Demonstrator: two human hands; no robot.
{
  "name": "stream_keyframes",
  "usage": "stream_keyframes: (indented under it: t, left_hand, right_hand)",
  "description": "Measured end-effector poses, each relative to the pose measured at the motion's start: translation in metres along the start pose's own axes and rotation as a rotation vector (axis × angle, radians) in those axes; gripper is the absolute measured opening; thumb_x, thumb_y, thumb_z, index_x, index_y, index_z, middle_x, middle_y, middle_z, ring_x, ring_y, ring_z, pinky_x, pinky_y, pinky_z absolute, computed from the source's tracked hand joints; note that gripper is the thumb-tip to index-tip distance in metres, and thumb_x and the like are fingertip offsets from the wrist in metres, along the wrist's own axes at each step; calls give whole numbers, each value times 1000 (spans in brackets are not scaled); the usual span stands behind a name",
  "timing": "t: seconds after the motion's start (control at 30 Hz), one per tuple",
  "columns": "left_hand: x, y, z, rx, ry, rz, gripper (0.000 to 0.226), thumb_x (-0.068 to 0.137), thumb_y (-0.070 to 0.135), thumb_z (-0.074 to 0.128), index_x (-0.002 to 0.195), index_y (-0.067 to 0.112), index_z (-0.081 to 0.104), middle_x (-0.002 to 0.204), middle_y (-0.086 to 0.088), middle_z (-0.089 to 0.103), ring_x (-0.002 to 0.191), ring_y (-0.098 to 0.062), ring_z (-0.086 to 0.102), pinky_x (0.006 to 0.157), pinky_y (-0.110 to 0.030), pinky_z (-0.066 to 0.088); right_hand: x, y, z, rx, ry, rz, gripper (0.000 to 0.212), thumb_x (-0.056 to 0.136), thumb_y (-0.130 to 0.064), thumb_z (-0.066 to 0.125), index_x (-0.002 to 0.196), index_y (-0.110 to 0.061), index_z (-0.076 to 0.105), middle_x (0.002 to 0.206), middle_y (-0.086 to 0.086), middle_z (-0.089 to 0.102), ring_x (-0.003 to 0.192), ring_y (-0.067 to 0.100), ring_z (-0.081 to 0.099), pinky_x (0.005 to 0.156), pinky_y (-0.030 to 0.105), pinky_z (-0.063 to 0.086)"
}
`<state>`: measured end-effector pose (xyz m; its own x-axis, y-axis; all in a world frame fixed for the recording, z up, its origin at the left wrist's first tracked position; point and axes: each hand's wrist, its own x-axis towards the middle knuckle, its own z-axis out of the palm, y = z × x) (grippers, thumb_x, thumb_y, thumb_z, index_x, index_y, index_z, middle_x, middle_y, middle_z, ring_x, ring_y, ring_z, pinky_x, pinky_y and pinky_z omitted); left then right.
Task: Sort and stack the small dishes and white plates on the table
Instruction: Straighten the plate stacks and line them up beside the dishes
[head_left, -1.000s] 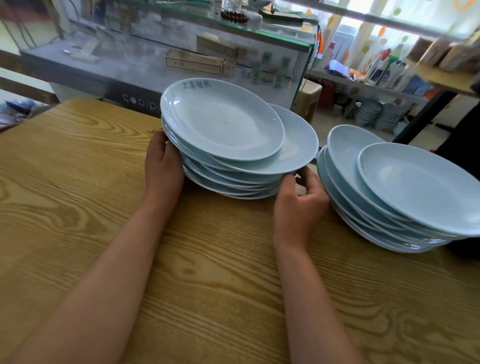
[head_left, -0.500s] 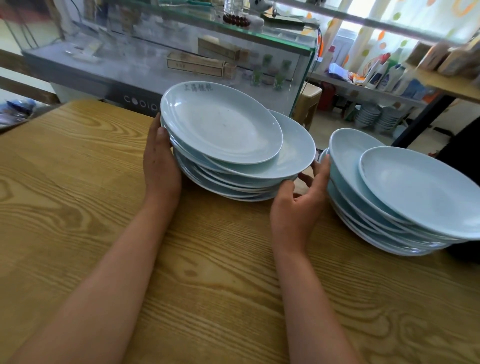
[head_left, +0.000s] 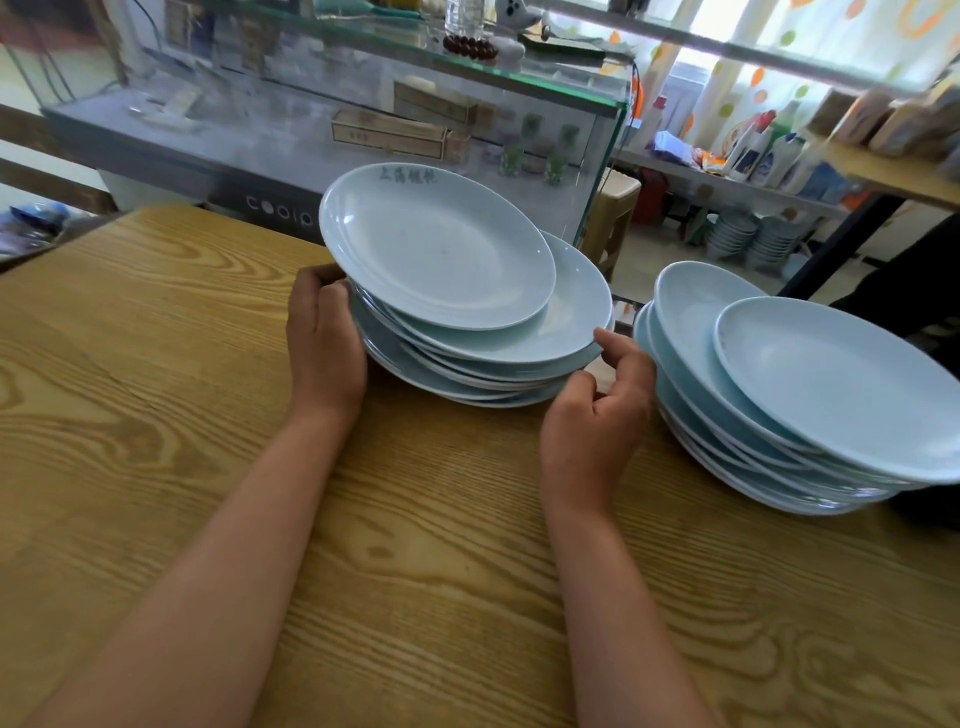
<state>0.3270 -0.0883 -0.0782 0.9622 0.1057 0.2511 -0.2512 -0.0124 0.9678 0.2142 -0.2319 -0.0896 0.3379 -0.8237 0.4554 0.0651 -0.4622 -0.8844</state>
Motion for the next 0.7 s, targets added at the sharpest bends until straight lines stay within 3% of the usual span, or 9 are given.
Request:
stream_keyframes:
  t: [0.1,0.17,0.23,0.3,0.37,0.43,0.5,0.63,0.7]
  left_hand:
    - [2,-3,-2,-60,-29,24,37,100,27,31,134,21,43,121,9,54,107,10,50,91,-24,45]
    - [2,-4,-3,-13,-53,71,49,101,34,26,149,24,24,148,3,38,133,-6,38,107,-37,38]
    - [2,-4,-3,68,-81,142,50,104,29,23,153,20,15,158,3,22,141,-2,22,115,-22,24]
    - [2,-4,-1,123,-110,183,49,105,24,23,153,14,16,159,2,20,137,5,18,107,-4,18]
    - [3,-4,-1,105,-111,197,49,103,24,26,150,12,26,155,-2,30,136,-1,28,108,-11,27]
    - [1,-3,-1,60,-92,182,41,99,26,32,137,14,43,138,-1,48,123,-7,45,99,-23,41]
    - [-3,-2,0,50,-94,151,32,97,29,35,123,18,49,131,5,50,116,-1,47,89,-17,42]
    - [-8,-1,1,51,-107,166,26,97,29,36,115,18,50,120,12,53,106,10,48,83,-12,42]
    - [-7,-1,1,52,-84,172,31,97,30,36,119,15,50,109,14,54,98,9,50,80,-15,44]
  right_hand:
    - [0,0,1,-5,2,15,49,76,4,46,120,-13,57,121,0,57,117,13,51,99,39,43]
    - [1,1,2,4,-17,59,56,77,1,45,130,-18,52,128,0,55,121,14,50,99,40,45]
    - [2,4,3,9,-38,111,63,78,-2,46,138,-21,46,134,-2,53,123,12,49,101,40,45]
    - [2,5,4,3,-70,138,67,79,-3,47,143,-23,42,139,-5,51,127,10,47,103,39,44]
    - [1,4,4,1,-89,150,66,81,-3,47,143,-24,43,139,-8,51,127,7,47,104,36,44]
    - [2,2,2,3,-86,157,63,81,-2,48,140,-25,48,135,-10,55,121,2,49,100,24,44]
    - [2,1,0,8,-76,162,60,80,0,49,135,-23,53,128,-11,59,113,-2,50,93,14,41]
    - [2,-2,-2,32,-68,168,54,80,2,49,127,-24,58,116,-15,61,109,-2,53,83,9,41]
    - [2,-2,-1,31,-65,166,56,80,3,48,128,-23,57,118,-13,61,111,1,53,88,15,45]
